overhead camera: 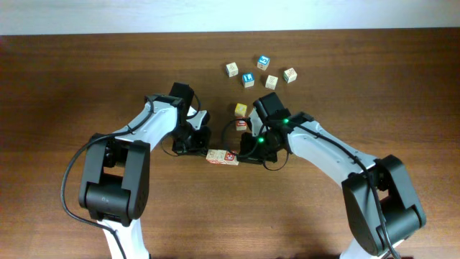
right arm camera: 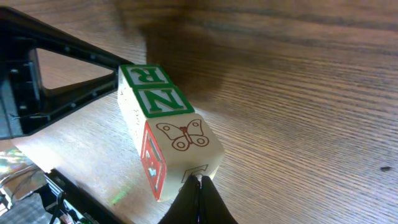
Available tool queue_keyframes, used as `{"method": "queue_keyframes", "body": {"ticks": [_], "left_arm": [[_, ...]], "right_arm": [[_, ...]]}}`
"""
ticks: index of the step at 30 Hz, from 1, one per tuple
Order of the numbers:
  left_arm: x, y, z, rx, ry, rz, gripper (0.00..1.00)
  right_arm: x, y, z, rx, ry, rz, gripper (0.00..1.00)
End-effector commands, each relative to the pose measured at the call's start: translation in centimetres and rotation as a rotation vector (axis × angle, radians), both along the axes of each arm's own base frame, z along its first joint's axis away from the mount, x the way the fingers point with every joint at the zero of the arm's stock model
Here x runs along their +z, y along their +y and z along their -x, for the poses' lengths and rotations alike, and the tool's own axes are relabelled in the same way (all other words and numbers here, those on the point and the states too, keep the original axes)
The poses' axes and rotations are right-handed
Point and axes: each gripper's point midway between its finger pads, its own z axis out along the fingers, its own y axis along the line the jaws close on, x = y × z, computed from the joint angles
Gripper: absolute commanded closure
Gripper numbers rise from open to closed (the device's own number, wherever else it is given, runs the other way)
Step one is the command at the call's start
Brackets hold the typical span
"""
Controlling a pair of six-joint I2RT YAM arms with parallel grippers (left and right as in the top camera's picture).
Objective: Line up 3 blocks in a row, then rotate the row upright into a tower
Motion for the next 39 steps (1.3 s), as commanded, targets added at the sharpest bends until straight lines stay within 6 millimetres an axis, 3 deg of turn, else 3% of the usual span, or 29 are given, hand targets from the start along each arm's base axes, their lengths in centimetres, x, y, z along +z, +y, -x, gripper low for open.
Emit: {"method": "queue_keyframes", "body": {"ticks": [1,25,31,35,39], "left_arm": [[1.4,-2.9,1.0,-0.032,0.026,0.137,1.0],[1.3,-3.3,1.2,-0.048,0.021,0.134,1.0],[0.4,-1.8,0.5,-0.042,-0.014,0.035,1.0],[-0.5,2.0,-1.5,0.053,-0.058,-0.104,1.0],[0.1,4.6,-3.5,0.131,-0.086,-0.108,1.0]], "right_arm": [[3.0,3.4,0.2,0.071,-0.062,-0.088,0.96],[3.1,3.7,-0.1,0.073,-0.084,-0.076,0.96],[3.1,3.7,-0.2,0.073,-0.087,-0.078,0.96],[3.3,3.9,-0.5,0.074,-0.103,-0.088,0.96],[4.1,4.3,-0.9,0.077,-0.117,-0.103,0.96]]}}
